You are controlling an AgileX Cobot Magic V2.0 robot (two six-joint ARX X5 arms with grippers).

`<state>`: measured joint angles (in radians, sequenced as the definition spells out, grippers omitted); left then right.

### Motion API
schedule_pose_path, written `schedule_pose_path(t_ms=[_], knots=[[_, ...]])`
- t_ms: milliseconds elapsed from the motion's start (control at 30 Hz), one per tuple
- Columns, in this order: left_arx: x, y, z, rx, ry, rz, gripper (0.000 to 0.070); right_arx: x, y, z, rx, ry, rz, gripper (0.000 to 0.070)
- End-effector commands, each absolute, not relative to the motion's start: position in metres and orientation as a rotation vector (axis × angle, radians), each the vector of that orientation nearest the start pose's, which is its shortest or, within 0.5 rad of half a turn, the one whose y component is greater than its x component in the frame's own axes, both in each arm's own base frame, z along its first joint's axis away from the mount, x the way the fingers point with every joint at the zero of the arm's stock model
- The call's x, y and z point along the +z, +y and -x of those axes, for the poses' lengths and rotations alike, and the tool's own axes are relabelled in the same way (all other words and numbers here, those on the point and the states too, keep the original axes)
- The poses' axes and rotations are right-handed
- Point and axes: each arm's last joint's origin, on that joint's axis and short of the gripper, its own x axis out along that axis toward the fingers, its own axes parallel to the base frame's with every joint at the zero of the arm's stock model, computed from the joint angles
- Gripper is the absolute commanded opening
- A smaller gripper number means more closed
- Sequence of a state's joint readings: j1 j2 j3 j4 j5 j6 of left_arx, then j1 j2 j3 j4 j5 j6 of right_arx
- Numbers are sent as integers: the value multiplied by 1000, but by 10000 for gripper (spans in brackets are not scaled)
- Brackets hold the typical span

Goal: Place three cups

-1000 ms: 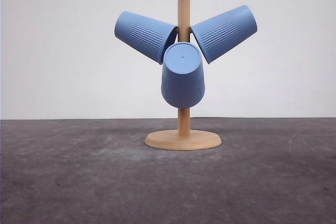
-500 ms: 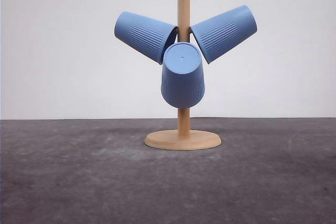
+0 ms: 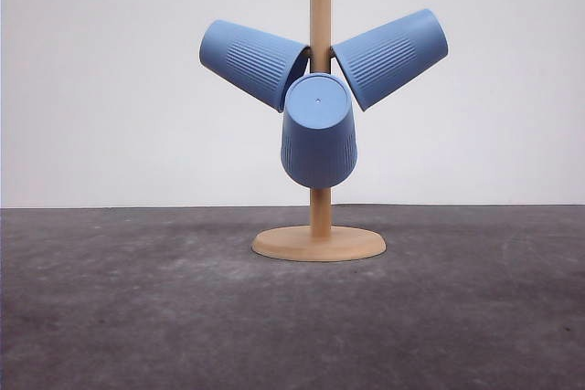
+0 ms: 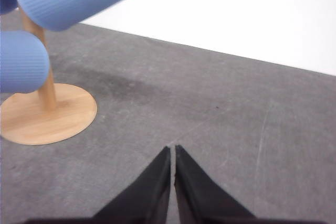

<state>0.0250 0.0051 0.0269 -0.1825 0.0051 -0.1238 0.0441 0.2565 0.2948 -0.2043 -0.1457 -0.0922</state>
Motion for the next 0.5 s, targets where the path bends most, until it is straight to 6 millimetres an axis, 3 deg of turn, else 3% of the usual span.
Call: schedule_pose_path(t_ms=[0, 233, 467], knots=[[150, 2, -96, 29, 176, 127, 12, 212, 8, -101, 159, 135, 15, 11], [150, 2, -96, 29, 176, 127, 12, 167, 6, -96, 90, 143, -67, 11], [150, 2, -96, 29, 175, 127, 12, 150, 5, -96, 83, 169, -63, 11]])
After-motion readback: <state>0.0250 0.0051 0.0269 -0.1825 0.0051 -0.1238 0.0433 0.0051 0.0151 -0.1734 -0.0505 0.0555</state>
